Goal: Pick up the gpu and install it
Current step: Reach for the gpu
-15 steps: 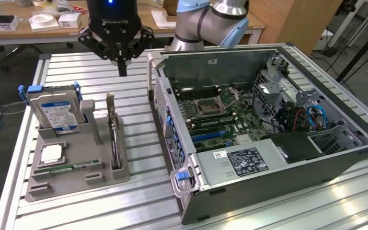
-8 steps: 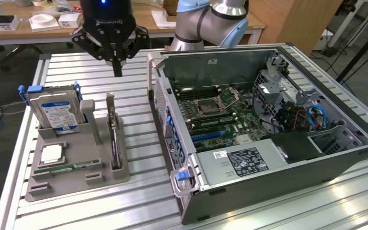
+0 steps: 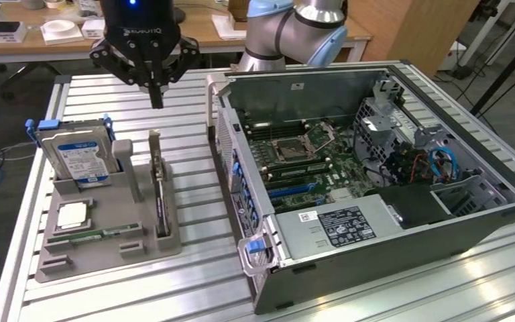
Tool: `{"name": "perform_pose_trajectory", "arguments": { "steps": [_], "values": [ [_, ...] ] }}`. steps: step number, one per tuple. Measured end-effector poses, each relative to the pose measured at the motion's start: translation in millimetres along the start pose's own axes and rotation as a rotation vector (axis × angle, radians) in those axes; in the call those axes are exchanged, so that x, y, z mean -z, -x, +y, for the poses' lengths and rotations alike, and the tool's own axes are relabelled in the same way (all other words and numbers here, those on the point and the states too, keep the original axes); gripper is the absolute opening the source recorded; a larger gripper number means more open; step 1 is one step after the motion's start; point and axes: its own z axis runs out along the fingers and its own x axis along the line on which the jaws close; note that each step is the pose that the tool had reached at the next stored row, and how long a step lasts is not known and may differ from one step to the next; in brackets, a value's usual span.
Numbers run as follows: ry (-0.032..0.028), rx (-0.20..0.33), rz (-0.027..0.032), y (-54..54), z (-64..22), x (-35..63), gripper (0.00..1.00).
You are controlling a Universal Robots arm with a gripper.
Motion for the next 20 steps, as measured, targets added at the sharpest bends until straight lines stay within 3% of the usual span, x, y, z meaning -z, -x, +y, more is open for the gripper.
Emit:
{"name": "perform_pose_trajectory", "arguments": {
  "steps": [12, 20],
  "values": [
    [0.0002, 0.000, -0.0001, -0.3, 0.0, -0.1, 0.11],
    [0.0000, 0.000, 0.0000, -8.1, -0.6, 0.1, 0.11]
  ]
}}
